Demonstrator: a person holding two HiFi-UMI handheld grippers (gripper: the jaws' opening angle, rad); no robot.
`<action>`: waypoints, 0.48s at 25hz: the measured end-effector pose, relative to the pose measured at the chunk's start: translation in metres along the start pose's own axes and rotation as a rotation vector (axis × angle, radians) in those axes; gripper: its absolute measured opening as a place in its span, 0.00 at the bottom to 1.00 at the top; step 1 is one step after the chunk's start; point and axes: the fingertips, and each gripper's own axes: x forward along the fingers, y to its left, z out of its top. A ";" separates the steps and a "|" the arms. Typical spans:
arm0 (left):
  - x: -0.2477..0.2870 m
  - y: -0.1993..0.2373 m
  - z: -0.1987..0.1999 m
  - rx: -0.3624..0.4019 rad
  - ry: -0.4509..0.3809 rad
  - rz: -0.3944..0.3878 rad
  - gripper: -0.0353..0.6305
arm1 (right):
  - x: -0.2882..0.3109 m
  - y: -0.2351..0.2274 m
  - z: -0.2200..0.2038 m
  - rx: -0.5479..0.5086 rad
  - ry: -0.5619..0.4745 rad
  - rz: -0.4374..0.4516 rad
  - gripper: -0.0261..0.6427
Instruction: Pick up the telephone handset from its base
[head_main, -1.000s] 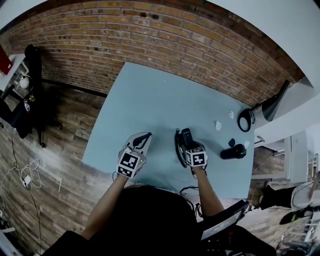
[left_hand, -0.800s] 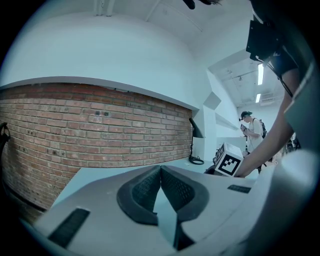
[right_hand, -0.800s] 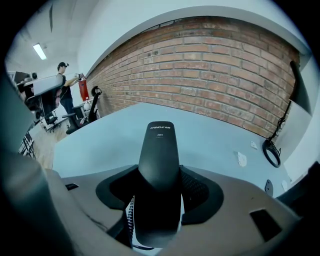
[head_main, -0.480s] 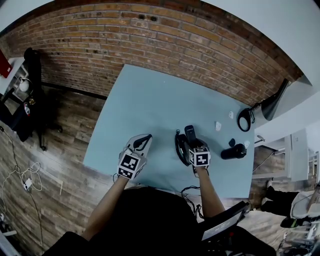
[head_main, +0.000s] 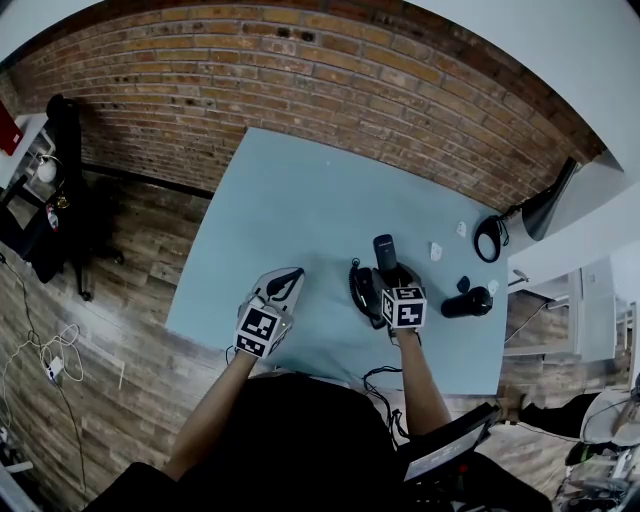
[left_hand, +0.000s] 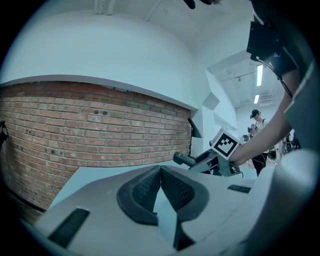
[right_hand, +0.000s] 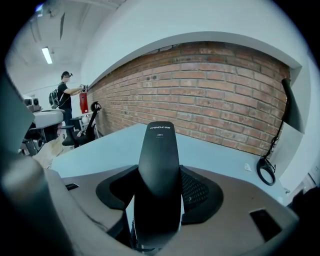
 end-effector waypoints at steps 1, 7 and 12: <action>0.000 0.000 -0.001 0.000 0.003 0.000 0.09 | -0.001 0.001 0.005 -0.003 -0.013 0.000 0.41; 0.000 0.000 -0.001 0.002 -0.009 -0.001 0.09 | -0.009 0.005 0.037 -0.021 -0.092 0.001 0.41; -0.001 0.000 0.001 0.000 -0.018 -0.003 0.09 | -0.021 0.010 0.064 -0.042 -0.162 -0.001 0.41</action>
